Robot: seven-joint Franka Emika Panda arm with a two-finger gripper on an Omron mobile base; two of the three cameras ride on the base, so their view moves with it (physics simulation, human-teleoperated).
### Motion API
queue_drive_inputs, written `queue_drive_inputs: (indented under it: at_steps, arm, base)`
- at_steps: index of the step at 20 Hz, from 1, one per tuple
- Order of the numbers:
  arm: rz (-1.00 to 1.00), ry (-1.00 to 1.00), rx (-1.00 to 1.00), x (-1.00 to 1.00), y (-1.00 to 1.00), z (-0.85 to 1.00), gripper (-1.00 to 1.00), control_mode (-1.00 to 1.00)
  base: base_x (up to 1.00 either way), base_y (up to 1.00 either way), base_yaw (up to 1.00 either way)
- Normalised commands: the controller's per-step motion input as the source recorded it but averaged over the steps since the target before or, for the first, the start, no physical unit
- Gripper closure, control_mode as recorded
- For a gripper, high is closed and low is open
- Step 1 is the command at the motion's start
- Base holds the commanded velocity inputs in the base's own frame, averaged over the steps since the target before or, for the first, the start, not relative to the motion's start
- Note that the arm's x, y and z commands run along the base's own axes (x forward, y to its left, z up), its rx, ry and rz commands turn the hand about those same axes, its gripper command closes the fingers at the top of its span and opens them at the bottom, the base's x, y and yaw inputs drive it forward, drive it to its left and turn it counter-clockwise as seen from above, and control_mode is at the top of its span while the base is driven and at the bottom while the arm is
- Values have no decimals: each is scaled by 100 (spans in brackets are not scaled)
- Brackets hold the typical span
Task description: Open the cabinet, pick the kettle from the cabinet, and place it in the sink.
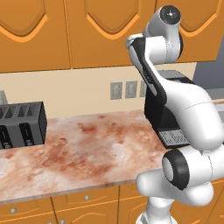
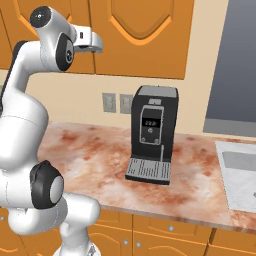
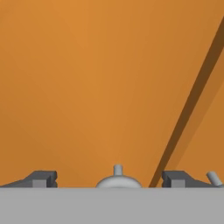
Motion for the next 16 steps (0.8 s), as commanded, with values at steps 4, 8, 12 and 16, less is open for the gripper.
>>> queue_drive_inputs:
  at_steps: [4,8,12,16]
  arm:
    - [0,0,-2,24,0,9,100,-100]
    - [0,0,-1,16,3,8,100,-100]
    - [-1,0,-7,10,22,8,100,-100]
    - [-4,0,-8,12,24,11,100,-100]
  base:
    - [0,0,0]
    - [0,0,0]
    - [0,0,0]
    - [0,0,0]
